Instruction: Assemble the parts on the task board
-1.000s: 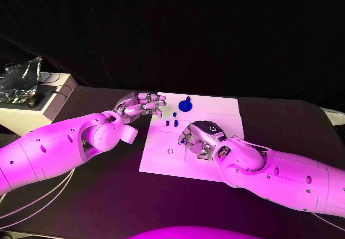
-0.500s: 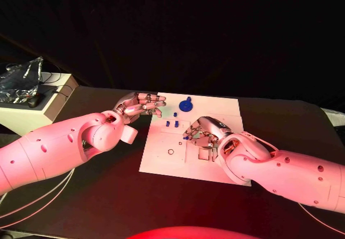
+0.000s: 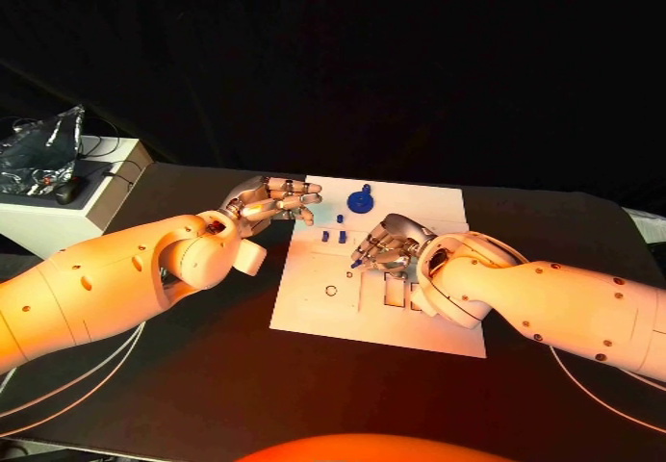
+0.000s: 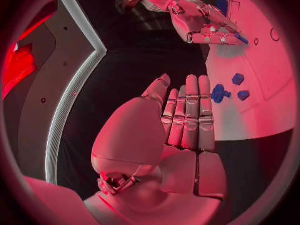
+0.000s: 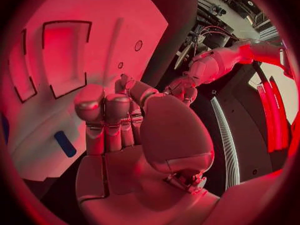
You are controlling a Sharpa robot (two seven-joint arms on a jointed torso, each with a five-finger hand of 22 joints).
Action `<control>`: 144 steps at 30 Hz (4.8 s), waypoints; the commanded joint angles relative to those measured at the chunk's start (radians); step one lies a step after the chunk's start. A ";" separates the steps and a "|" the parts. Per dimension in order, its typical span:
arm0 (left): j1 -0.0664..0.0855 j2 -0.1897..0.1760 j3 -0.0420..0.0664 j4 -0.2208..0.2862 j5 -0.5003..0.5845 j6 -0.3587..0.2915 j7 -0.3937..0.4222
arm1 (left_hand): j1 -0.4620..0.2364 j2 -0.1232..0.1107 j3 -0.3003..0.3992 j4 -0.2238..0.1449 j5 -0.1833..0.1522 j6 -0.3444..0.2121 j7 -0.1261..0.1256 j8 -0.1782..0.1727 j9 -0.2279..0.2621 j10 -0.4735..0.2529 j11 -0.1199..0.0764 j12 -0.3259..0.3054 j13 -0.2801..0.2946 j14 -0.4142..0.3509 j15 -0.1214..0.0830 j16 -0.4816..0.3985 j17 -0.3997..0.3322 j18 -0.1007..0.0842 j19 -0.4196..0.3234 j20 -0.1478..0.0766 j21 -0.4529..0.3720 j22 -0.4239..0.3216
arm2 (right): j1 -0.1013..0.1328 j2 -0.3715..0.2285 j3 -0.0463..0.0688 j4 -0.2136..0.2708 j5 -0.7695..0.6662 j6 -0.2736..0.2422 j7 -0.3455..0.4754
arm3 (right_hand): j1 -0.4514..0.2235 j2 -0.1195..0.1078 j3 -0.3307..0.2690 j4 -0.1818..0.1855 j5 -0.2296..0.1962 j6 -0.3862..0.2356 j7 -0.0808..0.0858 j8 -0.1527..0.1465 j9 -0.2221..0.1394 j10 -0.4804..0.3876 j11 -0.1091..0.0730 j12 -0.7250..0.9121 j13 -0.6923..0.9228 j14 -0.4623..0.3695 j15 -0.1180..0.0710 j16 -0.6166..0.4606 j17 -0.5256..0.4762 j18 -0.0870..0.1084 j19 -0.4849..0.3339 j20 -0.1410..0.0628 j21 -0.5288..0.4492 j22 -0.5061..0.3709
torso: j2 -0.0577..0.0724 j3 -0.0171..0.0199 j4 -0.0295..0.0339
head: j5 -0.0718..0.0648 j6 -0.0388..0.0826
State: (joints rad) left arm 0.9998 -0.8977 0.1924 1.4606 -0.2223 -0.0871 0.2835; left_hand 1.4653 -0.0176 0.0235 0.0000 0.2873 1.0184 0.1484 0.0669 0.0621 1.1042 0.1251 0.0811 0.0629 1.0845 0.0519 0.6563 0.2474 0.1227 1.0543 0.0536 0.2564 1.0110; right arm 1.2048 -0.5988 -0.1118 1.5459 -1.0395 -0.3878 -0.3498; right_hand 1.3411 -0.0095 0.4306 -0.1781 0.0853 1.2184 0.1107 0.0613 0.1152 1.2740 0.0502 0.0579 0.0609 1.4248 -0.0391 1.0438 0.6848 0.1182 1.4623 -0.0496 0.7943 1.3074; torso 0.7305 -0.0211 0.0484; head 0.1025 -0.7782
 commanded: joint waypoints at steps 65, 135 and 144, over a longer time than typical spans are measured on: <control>0.000 0.011 0.000 -0.012 0.004 0.030 -0.005 | 0.007 0.007 -0.012 0.000 0.001 0.000 0.002 -0.002 0.001 -0.007 -0.002 0.000 -0.001 -0.007 0.003 -0.004 -0.002 -0.005 0.006 0.007 -0.011 -0.001 | 0.000 0.051 -0.010 0.013 -0.302 0.120 -0.104 | 0.002 0.012 0.001 -0.013 0.002 0.001 0.005 0.006 0.002 0.003 0.001 0.004 0.001 -0.008 0.001 0.002 -0.010 0.015 0.045 -0.003 -0.003 0.098 | 0.002 0.0025 -0.0001 | 0.011 -0.020; -0.010 0.002 0.000 -0.010 0.002 0.037 -0.007 | 0.010 0.012 -0.033 -0.001 -0.002 -0.005 0.003 -0.003 0.000 -0.012 -0.001 0.005 -0.001 -0.009 0.004 -0.004 -0.006 -0.005 0.015 0.008 -0.032 0.002 | 0.038 -0.211 0.002 0.034 -0.316 -0.058 0.271 | 0.004 -0.067 -0.193 0.007 0.217 -0.128 0.035 0.003 -0.050 0.003 0.006 0.005 0.002 0.001 0.003 -0.019 -0.055 0.020 0.061 0.002 -0.113 0.082 | -0.005 0.0055 -0.0120 | -0.030 0.019; -0.025 0.000 0.000 -0.009 0.002 0.036 -0.005 | 0.012 0.013 -0.032 -0.002 -0.001 -0.004 0.002 -0.001 0.001 -0.010 -0.002 0.005 -0.001 -0.008 0.004 -0.004 -0.006 -0.005 0.015 0.008 -0.032 0.003 | 0.071 -0.233 0.003 -0.021 -0.461 0.017 0.250 | 0.008 -0.097 -0.309 0.045 0.238 -0.127 0.026 0.005 -0.049 0.074 -0.012 0.015 0.032 -0.012 -0.009 -0.018 -0.030 -0.003 0.050 -0.013 -0.030 0.102 | -0.008 0.0092 -0.0135 | -0.043 0.030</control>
State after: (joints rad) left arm 0.9764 -0.8976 0.1920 1.4489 -0.2229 -0.0593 0.2655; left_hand 1.4733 -0.0096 -0.0041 0.0000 0.2873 1.0184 0.1484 0.0670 0.0621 1.0972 0.1251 0.0811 0.0629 1.0809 0.0555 0.6563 0.2427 0.1226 1.0615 0.0608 0.2257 1.0127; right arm 1.2749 -0.8322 -0.1090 1.5279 -1.4050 -0.4327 -0.1189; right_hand 1.3429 -0.1035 0.1267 -0.1359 0.3197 1.0907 0.1387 0.0697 0.0653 1.2613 0.0758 0.0672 0.0913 1.4135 -0.0429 1.0266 0.6536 0.1305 1.4626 -0.0541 0.7630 1.3081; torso 0.7229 -0.0139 0.0344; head 0.0644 -0.7504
